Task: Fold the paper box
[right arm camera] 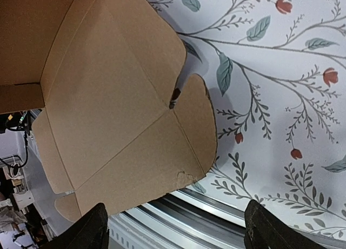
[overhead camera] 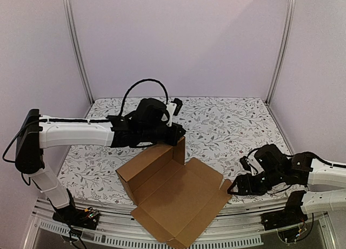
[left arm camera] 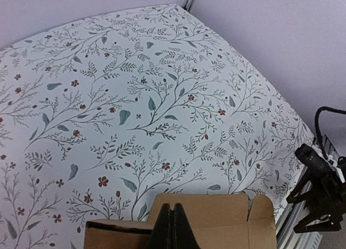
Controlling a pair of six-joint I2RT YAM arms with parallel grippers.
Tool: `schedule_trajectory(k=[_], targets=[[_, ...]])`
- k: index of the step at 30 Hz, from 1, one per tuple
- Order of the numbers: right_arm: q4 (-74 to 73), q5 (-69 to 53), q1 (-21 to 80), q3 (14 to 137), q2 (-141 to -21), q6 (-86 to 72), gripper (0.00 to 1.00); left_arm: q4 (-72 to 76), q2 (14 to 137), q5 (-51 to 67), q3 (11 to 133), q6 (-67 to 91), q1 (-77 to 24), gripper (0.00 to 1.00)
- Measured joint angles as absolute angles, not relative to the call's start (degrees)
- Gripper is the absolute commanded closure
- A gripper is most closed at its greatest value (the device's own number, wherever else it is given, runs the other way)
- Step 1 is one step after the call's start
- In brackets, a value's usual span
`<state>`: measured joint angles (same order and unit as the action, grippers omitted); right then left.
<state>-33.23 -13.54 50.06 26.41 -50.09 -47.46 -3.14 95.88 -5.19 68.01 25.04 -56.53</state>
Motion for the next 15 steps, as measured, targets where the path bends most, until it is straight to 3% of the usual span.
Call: schedule_trajectory(k=[15], targets=[[-18.26,-17.23,50.39,19.16,-56.23,-61.76,0.29,-2.11,95.88,-5.19,67.48,25.06,-56.53,1.0]])
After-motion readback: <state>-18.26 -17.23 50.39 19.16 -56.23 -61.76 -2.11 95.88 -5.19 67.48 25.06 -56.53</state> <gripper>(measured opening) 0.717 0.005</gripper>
